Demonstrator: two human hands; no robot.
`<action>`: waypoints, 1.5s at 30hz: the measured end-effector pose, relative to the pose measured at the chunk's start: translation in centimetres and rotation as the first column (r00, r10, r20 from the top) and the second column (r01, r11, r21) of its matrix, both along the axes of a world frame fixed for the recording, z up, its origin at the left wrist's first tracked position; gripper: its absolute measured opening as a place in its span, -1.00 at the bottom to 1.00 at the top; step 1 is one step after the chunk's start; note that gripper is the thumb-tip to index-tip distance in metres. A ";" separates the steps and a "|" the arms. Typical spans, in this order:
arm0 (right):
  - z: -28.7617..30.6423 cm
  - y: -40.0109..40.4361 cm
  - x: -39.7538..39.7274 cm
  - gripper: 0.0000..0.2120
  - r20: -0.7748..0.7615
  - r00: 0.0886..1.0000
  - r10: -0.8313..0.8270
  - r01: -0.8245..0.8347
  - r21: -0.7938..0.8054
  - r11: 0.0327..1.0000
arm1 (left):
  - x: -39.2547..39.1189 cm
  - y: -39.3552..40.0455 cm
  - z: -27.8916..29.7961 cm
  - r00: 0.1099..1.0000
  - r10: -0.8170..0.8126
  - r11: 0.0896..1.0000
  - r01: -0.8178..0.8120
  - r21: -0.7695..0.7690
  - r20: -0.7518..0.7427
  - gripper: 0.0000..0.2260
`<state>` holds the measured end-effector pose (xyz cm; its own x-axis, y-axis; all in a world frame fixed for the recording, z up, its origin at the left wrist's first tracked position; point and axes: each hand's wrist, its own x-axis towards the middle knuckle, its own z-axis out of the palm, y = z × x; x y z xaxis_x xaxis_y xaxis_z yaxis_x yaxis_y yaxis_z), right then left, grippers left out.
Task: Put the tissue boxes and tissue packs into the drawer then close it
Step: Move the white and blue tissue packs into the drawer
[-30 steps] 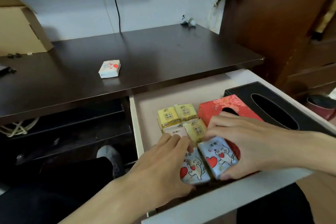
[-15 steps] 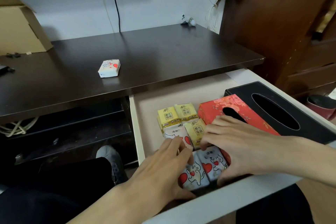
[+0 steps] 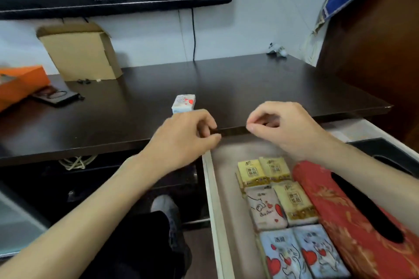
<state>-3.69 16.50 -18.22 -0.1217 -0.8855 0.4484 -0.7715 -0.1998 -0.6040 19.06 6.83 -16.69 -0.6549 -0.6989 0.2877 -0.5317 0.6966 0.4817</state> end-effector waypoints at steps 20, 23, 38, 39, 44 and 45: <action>-1.5 -10.0 -1.9 -0.71 -0.092 0.994 -0.065 0.084 0.227 0.970 | -3.2 -12.3 -1.9 0.976 0.059 0.989 -0.086 0.124 0.209 -0.26; -1.3 -8.3 -2.6 -0.64 -0.114 0.993 -0.031 0.056 0.230 0.972 | -3.4 -10.7 -1.8 0.990 0.002 0.995 -0.016 0.097 0.143 -0.43; -0.9 -0.1 -6.1 -0.19 -0.265 0.964 0.034 0.074 0.387 0.919 | -5.7 -2.1 -2.4 0.957 -0.278 0.960 0.274 -0.056 -0.083 -0.30; -1.4 0.6 -6.4 -0.20 -0.246 0.969 0.025 0.087 0.435 0.896 | -5.2 -1.5 -2.4 0.955 -0.281 0.959 0.277 -0.060 -0.092 -0.37; -3.5 1.4 -5.9 -0.32 -0.225 0.973 0.053 0.102 0.621 0.777 | -3.3 1.9 -3.1 0.942 -0.331 0.941 0.326 -0.089 -0.050 -0.57; -3.6 1.3 -5.8 -0.33 -0.191 0.980 0.055 0.083 0.641 0.763 | -3.0 2.5 -3.3 0.943 -0.329 0.941 0.325 -0.090 -0.039 -0.58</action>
